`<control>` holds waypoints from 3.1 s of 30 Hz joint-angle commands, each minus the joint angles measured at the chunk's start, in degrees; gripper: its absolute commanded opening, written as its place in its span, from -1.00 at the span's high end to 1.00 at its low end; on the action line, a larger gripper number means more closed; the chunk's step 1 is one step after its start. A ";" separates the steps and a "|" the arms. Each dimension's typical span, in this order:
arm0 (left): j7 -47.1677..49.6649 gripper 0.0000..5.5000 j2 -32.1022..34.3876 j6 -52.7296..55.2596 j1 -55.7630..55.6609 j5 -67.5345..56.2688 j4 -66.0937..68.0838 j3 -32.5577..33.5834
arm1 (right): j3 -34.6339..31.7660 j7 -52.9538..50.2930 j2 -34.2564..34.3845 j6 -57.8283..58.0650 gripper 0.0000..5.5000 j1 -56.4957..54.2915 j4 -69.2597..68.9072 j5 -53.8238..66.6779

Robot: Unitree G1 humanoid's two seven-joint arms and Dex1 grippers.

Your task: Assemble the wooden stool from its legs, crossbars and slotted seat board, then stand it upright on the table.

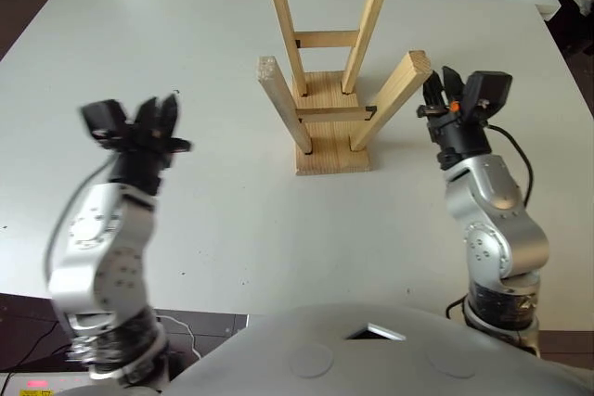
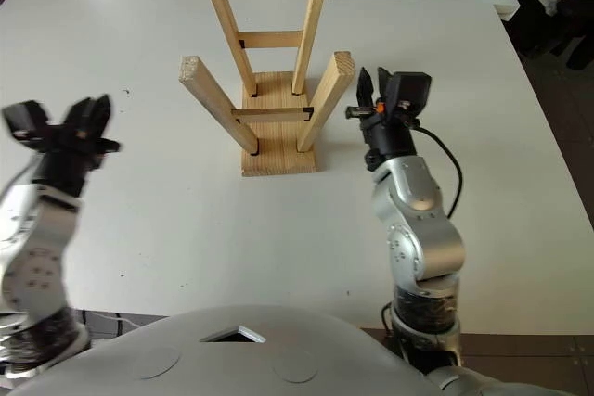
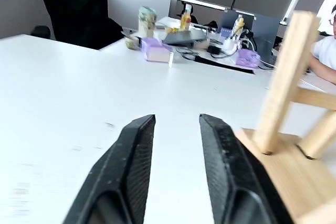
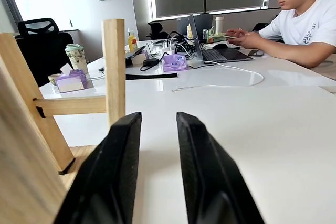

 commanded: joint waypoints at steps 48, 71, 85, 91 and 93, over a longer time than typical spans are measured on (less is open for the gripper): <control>2.00 0.98 7.94 7.56 -38.67 -27.91 3.71 4.99 | -17.27 25.34 -10.31 13.04 1.00 -38.26 8.27 29.48; -4.60 0.98 7.32 0.31 -14.28 -31.60 3.26 -8.34 | -9.14 27.45 -12.20 9.75 1.00 -23.13 7.67 33.75; 5.44 0.98 18.55 -1.99 -34.31 -49.95 9.40 2.21 | -16.72 21.28 -17.19 11.81 1.00 -36.08 13.30 46.32; -3.19 0.98 11.97 -0.81 -21.81 -34.32 19.07 -16.62 | 0.57 25.36 -16.31 9.59 1.00 -18.57 16.11 32.65; -5.46 0.98 11.33 -2.26 -19.27 -32.50 19.19 -16.37 | -0.52 25.94 -14.92 8.49 1.00 -19.59 16.60 33.29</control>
